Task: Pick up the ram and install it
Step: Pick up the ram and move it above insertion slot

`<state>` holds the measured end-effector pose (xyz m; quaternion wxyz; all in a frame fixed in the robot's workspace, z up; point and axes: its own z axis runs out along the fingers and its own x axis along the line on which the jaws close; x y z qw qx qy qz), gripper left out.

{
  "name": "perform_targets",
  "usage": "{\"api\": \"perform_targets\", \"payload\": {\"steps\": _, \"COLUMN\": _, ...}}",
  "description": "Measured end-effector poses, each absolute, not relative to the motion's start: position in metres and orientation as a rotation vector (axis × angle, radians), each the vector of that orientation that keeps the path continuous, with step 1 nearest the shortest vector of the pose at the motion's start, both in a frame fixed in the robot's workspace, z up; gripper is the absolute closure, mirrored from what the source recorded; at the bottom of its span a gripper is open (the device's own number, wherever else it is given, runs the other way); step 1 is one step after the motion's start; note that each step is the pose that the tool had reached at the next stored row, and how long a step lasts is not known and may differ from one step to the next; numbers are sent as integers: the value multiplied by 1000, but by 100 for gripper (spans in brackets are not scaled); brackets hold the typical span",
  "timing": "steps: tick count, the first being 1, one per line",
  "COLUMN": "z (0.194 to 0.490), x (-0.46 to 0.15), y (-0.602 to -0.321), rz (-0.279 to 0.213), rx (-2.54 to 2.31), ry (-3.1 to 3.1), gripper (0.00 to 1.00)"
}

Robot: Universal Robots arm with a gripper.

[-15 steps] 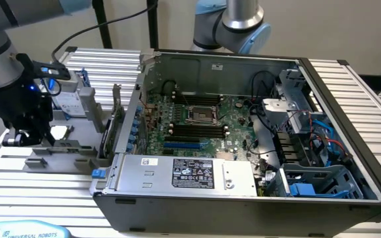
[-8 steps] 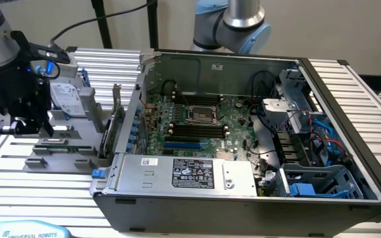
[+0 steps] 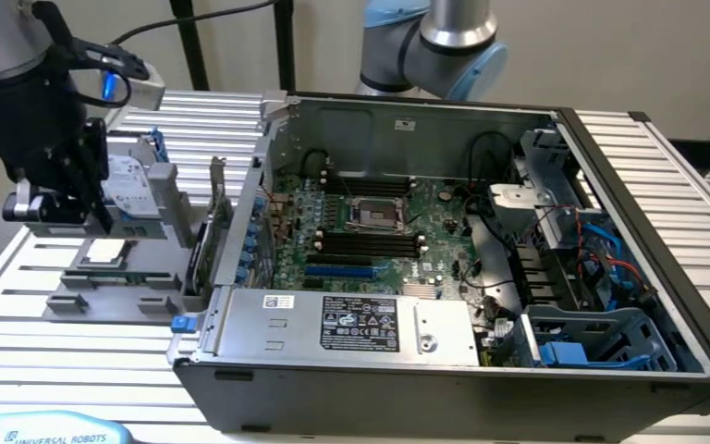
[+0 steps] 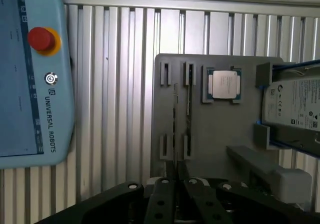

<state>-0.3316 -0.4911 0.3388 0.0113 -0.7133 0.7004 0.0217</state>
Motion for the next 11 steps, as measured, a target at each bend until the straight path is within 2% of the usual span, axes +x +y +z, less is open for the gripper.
{"api": "perform_targets", "payload": {"steps": 11, "z": 389, "x": -282, "y": -492, "rz": 82, "rx": -2220, "ry": 2180, "gripper": 87}}
